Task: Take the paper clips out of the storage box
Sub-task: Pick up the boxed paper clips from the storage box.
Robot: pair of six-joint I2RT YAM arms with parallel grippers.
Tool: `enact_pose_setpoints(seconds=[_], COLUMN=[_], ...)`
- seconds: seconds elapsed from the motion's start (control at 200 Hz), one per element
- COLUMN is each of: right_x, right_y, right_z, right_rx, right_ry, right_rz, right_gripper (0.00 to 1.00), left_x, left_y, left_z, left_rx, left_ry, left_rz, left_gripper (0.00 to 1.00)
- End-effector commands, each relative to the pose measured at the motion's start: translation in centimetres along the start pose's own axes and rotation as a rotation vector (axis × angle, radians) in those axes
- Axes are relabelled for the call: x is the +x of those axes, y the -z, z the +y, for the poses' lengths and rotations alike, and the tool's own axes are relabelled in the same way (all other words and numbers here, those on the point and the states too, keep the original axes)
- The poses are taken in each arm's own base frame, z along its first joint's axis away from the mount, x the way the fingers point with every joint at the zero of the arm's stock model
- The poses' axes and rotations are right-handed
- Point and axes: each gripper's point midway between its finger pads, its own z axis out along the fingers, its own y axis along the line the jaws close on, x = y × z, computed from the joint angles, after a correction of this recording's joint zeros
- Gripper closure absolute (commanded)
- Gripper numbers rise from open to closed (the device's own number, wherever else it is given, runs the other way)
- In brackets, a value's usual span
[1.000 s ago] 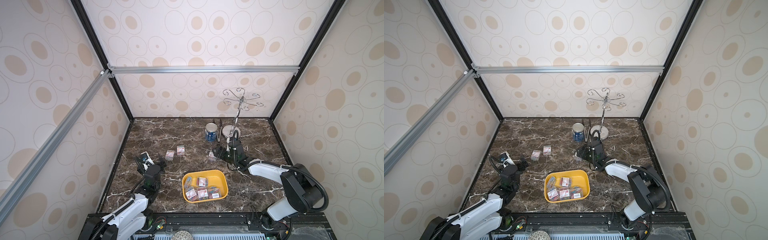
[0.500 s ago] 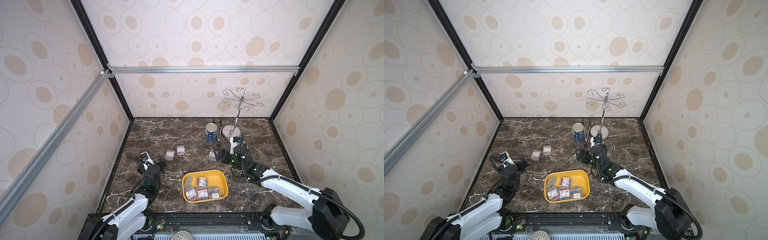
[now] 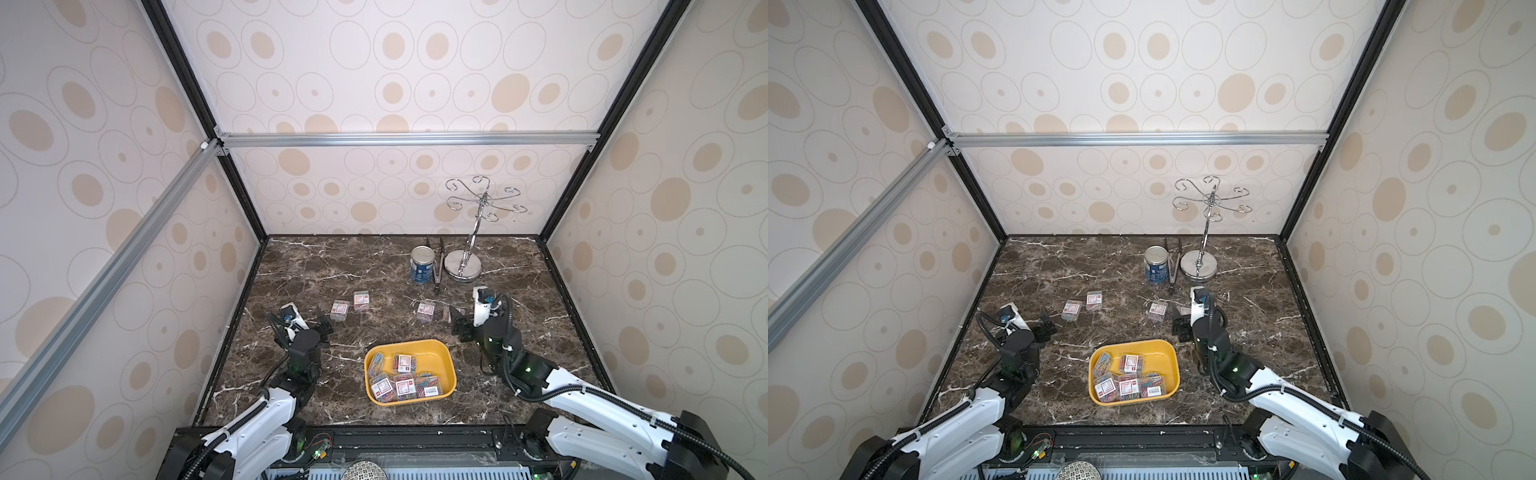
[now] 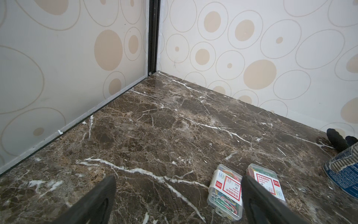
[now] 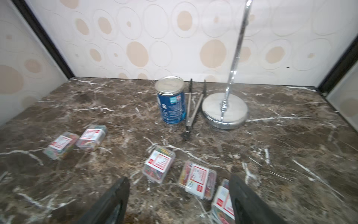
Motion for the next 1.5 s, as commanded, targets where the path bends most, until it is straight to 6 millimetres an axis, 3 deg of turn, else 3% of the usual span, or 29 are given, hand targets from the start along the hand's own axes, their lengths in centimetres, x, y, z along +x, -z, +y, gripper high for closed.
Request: enact_pose_setpoints(seconds=[0.0,0.175,0.61,0.71,0.79,0.91,1.026,1.081,1.141,1.316,1.411,1.496], right_x=[1.4,4.1,4.3,4.4,4.6,4.8,5.0,4.9,5.0,5.1,5.2,5.2], right_y=[0.3,-0.3,-0.7,-0.8,-1.0,-1.1,-1.0,-0.9,-0.8,-1.0,-1.2,-1.4], right_z=[-1.9,-4.3,-5.2,-5.8,-6.6,-7.8,-7.9,-8.0,-8.0,-8.0,-8.1,-8.1], right_rx=[0.064,0.184,0.244,0.254,0.289,0.34,0.338,0.335,0.332,0.342,0.352,0.357], right_ry=[0.096,0.08,0.058,0.03,-0.005,-0.036,-0.045,-0.049,-0.054,-0.052,-0.046,-0.044], right_rz=[-0.049,-0.012,0.012,0.016,0.024,0.05,0.053,0.05,0.05,0.059,0.072,0.078], right_gripper=[0.17,0.16,0.14,0.11,0.02,0.01,0.08,0.11,0.13,0.14,0.14,0.14], left_x=[-1.1,-1.1,-1.1,-1.1,-1.5,-2.1,-3.7,-5.1,-6.4,-9.3,-8.4,-6.4], left_y=[-0.1,-0.2,-0.2,0.1,0.2,0.4,1.5,2.5,3.8,9.1,10.7,12.1], left_z=[-0.2,-0.1,0.2,0.4,0.5,-0.3,-2.2,-3.6,-5.3,-12.7,-15.4,-17.8], left_rx=[-0.002,-0.008,-0.027,-0.024,-0.023,-0.006,0.114,0.21,0.332,0.792,0.856,0.866], left_ry=[0.03,0.033,0.04,0.045,0.05,0.076,0.142,0.171,0.178,0.125,0.046,-0.071], left_rz=[-0.027,-0.025,-0.023,-0.032,-0.039,0.009,0.026,0.009,-0.008,0.031,0.13,0.209], left_gripper=[0.0,0.0,0.0,0.0,0.0,0.0,0.0,0.08,0.08,0.18,0.2,0.22])
